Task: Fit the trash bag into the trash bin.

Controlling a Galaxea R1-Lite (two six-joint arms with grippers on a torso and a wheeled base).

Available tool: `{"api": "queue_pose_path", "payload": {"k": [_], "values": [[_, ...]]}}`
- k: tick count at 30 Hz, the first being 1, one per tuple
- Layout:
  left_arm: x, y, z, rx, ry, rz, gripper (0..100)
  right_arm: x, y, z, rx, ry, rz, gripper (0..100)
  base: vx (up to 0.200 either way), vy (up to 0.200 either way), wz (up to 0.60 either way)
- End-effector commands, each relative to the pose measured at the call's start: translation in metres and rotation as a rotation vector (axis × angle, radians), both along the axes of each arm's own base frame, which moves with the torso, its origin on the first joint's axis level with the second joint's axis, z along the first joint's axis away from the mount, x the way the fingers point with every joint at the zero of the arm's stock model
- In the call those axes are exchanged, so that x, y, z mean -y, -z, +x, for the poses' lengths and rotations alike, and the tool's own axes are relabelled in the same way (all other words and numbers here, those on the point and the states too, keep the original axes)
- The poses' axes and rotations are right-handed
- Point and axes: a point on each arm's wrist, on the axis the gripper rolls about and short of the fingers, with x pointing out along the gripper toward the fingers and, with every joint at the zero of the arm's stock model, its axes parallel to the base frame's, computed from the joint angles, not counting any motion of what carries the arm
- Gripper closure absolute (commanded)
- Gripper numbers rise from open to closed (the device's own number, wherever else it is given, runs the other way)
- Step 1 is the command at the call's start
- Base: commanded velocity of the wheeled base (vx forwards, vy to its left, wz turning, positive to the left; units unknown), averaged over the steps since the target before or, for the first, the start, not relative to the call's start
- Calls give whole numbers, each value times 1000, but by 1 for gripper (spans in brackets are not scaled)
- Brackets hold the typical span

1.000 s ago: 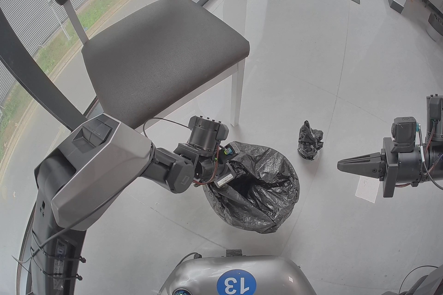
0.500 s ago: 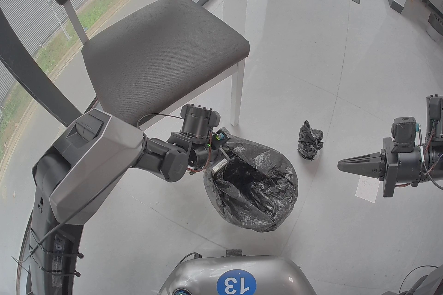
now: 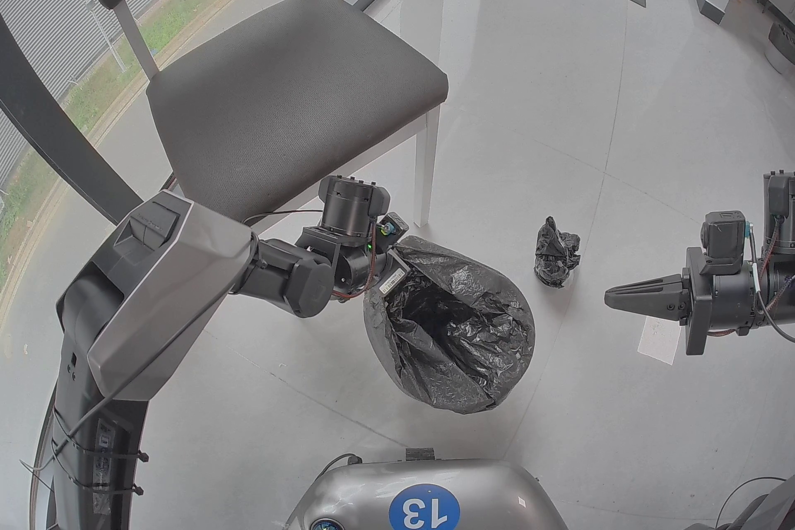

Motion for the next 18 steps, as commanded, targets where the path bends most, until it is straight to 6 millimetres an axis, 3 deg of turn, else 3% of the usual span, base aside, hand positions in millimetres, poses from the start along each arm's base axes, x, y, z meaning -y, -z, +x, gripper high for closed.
{"api": "queue_pose_path", "payload": {"k": [1,3,4,14,18], "values": [[-4,-2,2,6,-11,-1,100,0,1,0,-5,-1,-1,100,0,0,0],[-5,-4,3,13,-12,-5,100,0,1,0,-5,-1,-1,100,0,0,0],[-5,-4,5,15,-14,-7,0,0,1,0,-5,-1,-1,100,0,0,0],[-5,-8,10,30,-55,-42,0,0,1,-1,-5,-1,-1,100,0,0,0],[-7,-3,0,-22,-105,-81,0,0,3,-2,-12,-1,-3,100,0,0,0]]}}
